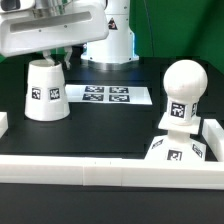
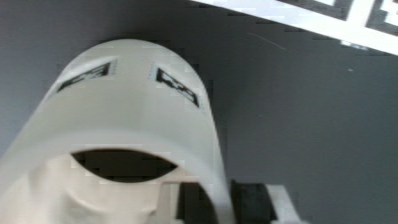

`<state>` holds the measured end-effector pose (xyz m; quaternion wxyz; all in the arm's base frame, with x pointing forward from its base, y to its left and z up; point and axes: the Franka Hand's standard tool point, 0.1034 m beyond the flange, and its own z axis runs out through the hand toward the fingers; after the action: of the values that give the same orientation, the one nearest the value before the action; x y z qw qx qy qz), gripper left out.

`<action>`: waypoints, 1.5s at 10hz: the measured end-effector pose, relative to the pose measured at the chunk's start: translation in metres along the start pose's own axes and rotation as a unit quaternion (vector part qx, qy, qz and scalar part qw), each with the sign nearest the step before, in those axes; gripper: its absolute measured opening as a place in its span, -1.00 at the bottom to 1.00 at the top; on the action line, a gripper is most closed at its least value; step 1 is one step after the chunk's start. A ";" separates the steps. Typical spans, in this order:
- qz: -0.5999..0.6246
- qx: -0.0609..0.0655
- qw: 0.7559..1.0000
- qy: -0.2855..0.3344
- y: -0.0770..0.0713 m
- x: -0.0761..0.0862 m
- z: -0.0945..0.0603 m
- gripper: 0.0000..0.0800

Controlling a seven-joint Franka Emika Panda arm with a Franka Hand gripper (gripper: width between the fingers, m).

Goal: Assemble lamp

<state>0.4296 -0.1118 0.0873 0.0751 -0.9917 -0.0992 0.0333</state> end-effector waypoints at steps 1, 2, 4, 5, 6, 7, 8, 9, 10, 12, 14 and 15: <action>0.006 0.002 1.000 -0.001 -0.011 0.007 -0.003 -0.89; 0.021 0.006 1.000 -0.003 -0.025 0.019 -0.008 -0.89; 0.061 0.024 0.998 -0.015 -0.069 0.061 -0.035 -0.89; 0.076 0.033 0.996 -0.016 -0.086 0.090 -0.061 -0.89; 0.095 0.041 0.995 -0.016 -0.094 0.113 -0.085 -0.89; 0.095 0.041 0.995 -0.007 -0.093 0.129 -0.095 -0.89; 0.095 0.041 0.995 -0.009 -0.092 0.126 -0.091 -0.89; 0.096 0.042 0.994 -0.013 -0.093 0.123 -0.088 -0.89; 0.096 0.042 0.994 -0.013 -0.093 0.123 -0.088 -0.89; 0.093 0.043 0.995 -0.012 -0.095 0.123 -0.094 -0.89; 0.100 0.048 0.994 -0.011 -0.110 0.138 -0.117 -0.89; 0.105 0.049 0.993 -0.008 -0.119 0.148 -0.130 -0.89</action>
Offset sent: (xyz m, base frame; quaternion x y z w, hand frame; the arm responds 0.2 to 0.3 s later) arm 0.0683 0.0918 0.0615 0.0801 -0.0128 0.1126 0.9903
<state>0.5621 0.0153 0.2263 0.1185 -0.9915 0.0069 0.0534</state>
